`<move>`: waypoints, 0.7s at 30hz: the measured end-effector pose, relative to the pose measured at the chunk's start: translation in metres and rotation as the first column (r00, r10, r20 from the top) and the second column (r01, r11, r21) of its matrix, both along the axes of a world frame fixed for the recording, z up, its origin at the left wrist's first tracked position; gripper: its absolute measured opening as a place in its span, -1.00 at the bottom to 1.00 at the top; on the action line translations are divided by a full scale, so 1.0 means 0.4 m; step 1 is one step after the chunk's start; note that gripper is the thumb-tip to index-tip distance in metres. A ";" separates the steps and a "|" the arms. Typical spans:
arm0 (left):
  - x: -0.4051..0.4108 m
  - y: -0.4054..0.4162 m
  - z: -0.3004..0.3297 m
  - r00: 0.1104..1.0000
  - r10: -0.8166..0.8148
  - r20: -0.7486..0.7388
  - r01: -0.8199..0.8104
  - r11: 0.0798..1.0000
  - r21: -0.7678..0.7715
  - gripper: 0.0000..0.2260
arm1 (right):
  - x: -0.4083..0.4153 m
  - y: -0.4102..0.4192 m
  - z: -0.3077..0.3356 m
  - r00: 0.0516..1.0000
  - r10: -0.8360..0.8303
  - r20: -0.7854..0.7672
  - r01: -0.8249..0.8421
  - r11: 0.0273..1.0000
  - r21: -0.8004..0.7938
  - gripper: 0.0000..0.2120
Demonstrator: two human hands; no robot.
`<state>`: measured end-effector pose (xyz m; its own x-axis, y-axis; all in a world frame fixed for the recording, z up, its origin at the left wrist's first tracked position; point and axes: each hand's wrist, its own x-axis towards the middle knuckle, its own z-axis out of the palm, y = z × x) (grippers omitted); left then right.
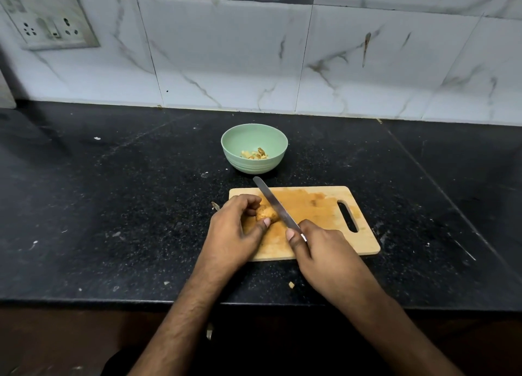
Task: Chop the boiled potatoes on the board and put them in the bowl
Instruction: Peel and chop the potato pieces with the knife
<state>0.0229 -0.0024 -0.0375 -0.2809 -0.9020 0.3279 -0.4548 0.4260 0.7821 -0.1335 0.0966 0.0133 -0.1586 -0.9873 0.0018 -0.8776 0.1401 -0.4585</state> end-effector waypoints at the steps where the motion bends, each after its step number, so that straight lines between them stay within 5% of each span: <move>1: 0.000 0.001 0.000 1.000 -0.002 0.006 0.002 1.000 -0.004 -0.69 | 0.002 -0.002 0.004 1.000 -0.004 -0.022 0.005 1.000 0.015 -0.71; 10: -0.014 0.014 0.004 0.981 0.015 0.195 0.006 0.994 -0.107 -0.69 | 0.022 0.000 0.031 0.986 0.045 -0.162 -0.029 0.995 0.099 -0.77; 21: -0.013 0.022 0.009 0.995 -0.006 0.096 0.013 0.998 -0.069 -0.74 | 0.014 0.007 0.048 0.977 0.076 -0.201 -0.047 0.988 0.146 -0.80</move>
<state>0.0175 0.0065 -0.0340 -0.3227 -0.8751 0.3607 -0.5216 0.4824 0.7037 -0.1281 0.0993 0.0326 -0.1086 -0.9879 -0.1108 -0.9597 0.1332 -0.2475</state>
